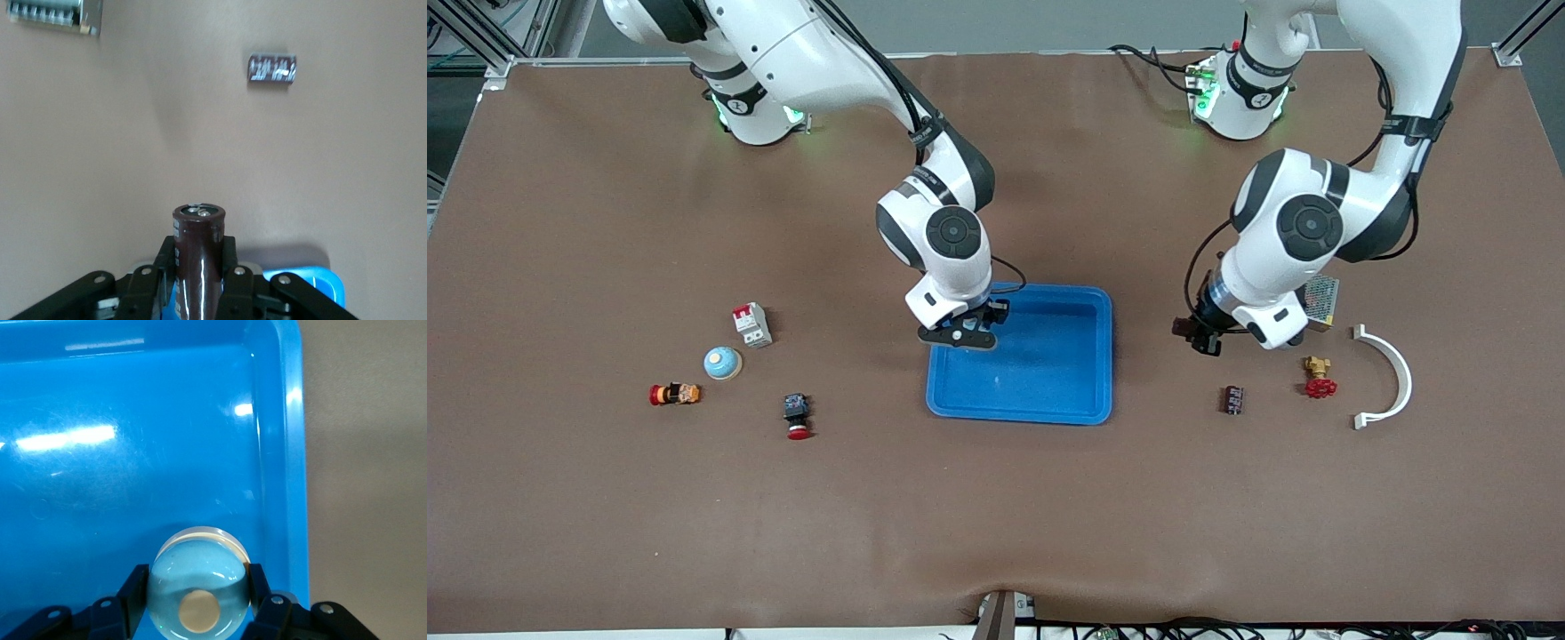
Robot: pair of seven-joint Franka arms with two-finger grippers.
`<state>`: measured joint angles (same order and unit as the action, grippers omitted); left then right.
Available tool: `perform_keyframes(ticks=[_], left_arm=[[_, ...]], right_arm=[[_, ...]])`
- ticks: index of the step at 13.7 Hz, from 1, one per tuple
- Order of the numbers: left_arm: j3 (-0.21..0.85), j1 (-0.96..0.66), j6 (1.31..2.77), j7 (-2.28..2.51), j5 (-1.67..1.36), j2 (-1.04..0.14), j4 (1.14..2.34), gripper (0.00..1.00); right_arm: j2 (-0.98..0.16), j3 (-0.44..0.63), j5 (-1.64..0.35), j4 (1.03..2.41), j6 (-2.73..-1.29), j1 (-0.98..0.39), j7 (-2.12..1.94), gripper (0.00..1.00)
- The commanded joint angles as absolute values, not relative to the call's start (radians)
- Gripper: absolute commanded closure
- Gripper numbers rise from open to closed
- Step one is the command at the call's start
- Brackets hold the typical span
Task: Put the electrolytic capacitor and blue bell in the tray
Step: 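Release the bell into the tray with the right gripper while the left holds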
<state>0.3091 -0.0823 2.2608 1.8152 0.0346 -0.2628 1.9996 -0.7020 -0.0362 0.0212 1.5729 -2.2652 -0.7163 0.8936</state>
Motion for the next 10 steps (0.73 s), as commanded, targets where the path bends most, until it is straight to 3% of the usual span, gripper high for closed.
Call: perform_keyframes(ticks=[1, 10], left_arm=[[0.35, -0.078, 2.267, 1.916, 0.049, -0.258, 2.003, 1.0], [0.495, -0.116, 2.322, 2.146, 0.055, -0.253, 2.049, 1.0]], right_arm=[[-0.712, -0.025, 0.017, 1.58, -2.295, -0.73, 0.916, 0.41], [-0.732, -0.025, 0.018, 1.58, -2.324, -0.746, 0.917, 0.36]])
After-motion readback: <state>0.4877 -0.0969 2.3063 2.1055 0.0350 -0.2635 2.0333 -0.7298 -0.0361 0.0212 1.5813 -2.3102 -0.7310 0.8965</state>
